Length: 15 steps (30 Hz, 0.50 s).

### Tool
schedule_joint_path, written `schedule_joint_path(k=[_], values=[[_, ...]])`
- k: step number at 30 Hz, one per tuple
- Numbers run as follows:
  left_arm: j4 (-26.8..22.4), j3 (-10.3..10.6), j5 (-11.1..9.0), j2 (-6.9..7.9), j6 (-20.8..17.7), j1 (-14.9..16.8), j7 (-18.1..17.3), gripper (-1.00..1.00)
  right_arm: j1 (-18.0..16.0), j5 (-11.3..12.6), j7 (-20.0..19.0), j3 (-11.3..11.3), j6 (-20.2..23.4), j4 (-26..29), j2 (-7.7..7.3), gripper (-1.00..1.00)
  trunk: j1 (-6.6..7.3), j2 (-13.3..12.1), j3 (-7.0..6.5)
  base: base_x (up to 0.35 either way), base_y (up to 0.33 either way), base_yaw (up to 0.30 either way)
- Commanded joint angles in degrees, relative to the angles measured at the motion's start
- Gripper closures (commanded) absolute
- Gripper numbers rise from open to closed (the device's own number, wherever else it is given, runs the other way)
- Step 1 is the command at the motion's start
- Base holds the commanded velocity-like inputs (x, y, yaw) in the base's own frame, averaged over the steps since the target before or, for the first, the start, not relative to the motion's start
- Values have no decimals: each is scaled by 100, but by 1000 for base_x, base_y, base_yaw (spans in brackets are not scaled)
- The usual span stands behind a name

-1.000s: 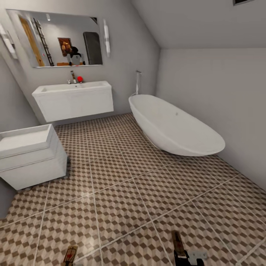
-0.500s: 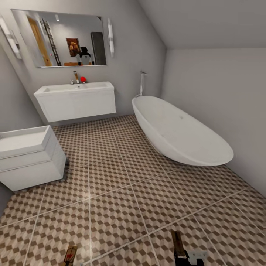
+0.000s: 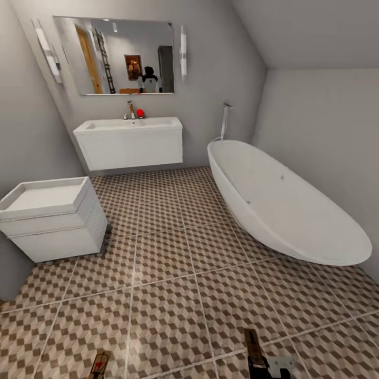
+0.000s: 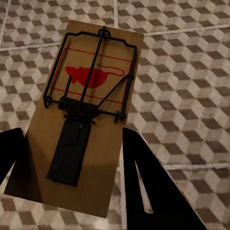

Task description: Take the four mousetraps from the cabinet in the bathroom and place them on the bathroom floor. Make sure all four end up on the same floor surface, and ensure that at least two of them are either under or directly next to the same bathroom sink.

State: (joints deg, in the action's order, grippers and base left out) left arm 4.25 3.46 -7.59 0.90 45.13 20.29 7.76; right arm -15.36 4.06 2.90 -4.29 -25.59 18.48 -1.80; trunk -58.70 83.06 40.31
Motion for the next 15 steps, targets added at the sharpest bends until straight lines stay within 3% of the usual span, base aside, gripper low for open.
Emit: schedule_joint_path(k=[1,15], values=[[23,40,-30,-2,31,10,24,100,-2,43,27,-46,-16,-2,-5,100,-2,2,4,257,-183,273],[23,40,-29,-2,31,2,24,100,-2,43,27,-46,-16,-2,-5,100,-2,2,4,257,-164,273]])
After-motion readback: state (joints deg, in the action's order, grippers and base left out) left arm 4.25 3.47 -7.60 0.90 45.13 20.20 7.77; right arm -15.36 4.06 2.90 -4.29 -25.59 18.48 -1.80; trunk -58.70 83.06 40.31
